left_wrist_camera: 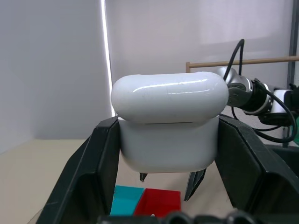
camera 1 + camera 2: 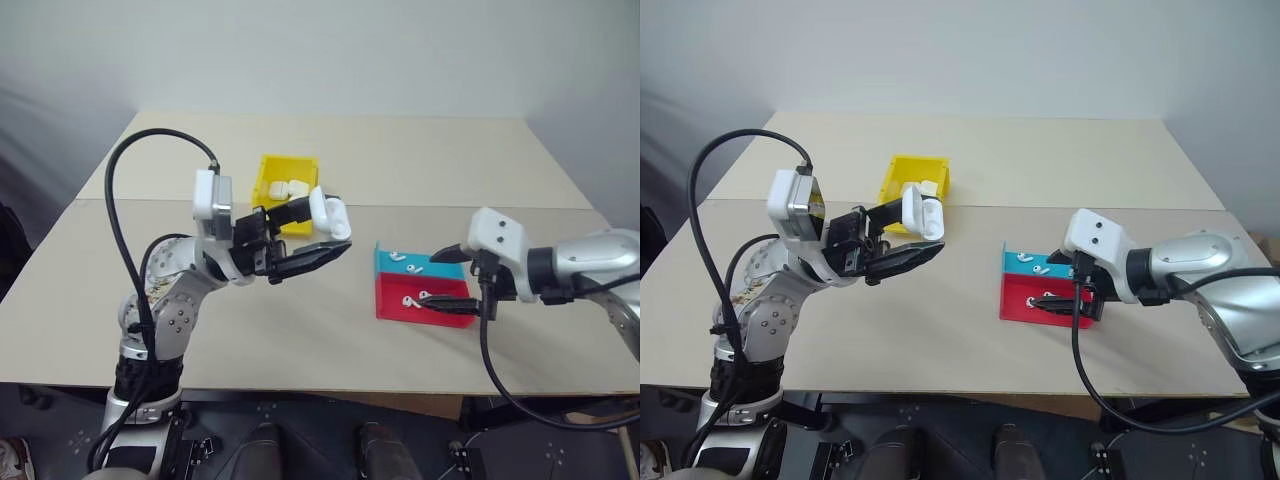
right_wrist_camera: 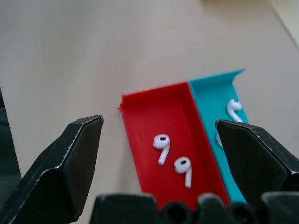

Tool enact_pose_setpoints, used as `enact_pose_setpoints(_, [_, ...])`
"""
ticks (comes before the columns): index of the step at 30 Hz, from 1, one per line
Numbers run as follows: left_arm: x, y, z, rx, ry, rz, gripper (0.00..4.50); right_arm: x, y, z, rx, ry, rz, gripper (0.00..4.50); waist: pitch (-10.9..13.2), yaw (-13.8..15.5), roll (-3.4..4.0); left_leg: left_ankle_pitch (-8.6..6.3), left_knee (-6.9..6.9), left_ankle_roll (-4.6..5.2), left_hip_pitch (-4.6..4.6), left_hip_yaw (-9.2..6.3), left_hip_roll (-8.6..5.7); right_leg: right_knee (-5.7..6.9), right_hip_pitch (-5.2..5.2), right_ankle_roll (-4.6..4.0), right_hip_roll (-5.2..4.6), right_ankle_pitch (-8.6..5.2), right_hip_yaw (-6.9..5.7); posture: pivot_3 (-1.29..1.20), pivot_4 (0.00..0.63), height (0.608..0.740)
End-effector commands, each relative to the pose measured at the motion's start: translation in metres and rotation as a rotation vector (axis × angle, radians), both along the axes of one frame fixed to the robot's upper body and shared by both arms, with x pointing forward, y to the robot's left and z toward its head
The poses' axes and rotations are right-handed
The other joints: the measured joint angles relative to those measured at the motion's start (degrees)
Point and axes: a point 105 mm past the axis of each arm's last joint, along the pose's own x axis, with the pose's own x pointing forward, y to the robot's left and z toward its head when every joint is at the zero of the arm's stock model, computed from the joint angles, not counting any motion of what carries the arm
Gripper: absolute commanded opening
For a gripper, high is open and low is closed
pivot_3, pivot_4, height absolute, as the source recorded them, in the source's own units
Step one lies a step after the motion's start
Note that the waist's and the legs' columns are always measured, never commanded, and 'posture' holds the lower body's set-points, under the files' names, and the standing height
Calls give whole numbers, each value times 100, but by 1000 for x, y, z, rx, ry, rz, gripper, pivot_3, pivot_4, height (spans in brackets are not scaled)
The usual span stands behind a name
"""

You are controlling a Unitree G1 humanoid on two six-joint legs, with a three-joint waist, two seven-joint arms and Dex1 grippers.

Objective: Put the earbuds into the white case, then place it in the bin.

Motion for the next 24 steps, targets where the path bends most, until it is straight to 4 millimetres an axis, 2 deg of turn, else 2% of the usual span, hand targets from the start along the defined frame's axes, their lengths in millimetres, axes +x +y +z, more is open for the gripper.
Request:
enact_pose_setpoints(1, [-4, -4, 8, -19, -51, -15, 2801, 6, 3, -8, -87, 23, -14, 4318, 0, 0, 0, 0, -1, 0, -1, -1, 0, -1, -1, 0, 0, 0, 0, 0, 150, 740])
enact_pose_setpoints(3, [-4, -6, 9, -25, -54, -18, 2801, 8, 4, -16, -138, 47, -2, 3982, 0, 5, 0, 0, -1, 0, -4, 0, 0, -1, -4, -1, 0, 0, 0, 0, 150, 740])
enact_pose_setpoints(7, [-7, -9, 9, -32, -59, -30, 2801, 23, 3, -32, -216, 66, -64, 2684, 0, 7, 0, 0, 0, 0, -7, 0, -1, -2, -5, -1, -1, 2, 0, 0, 150, 740])
enact_pose_setpoints(11, [-7, -10, 8, -30, -62, -28, 2801, 32, 2, -39, -261, 81, -108, 2684, 0, 7, 0, 0, -1, 0, -7, 0, -1, 0, -7, -2, 0, 2, 0, 0, 150, 740])
enact_pose_setpoints(24, [-13, -12, -2, -4, -67, -65, 2801, 39, 15, -58, -293, 129, -81, 2684, 0, 7, 1, 0, -1, 0, -7, 0, -1, 0, -6, -2, 0, 2, -1, 0, 150, 740])
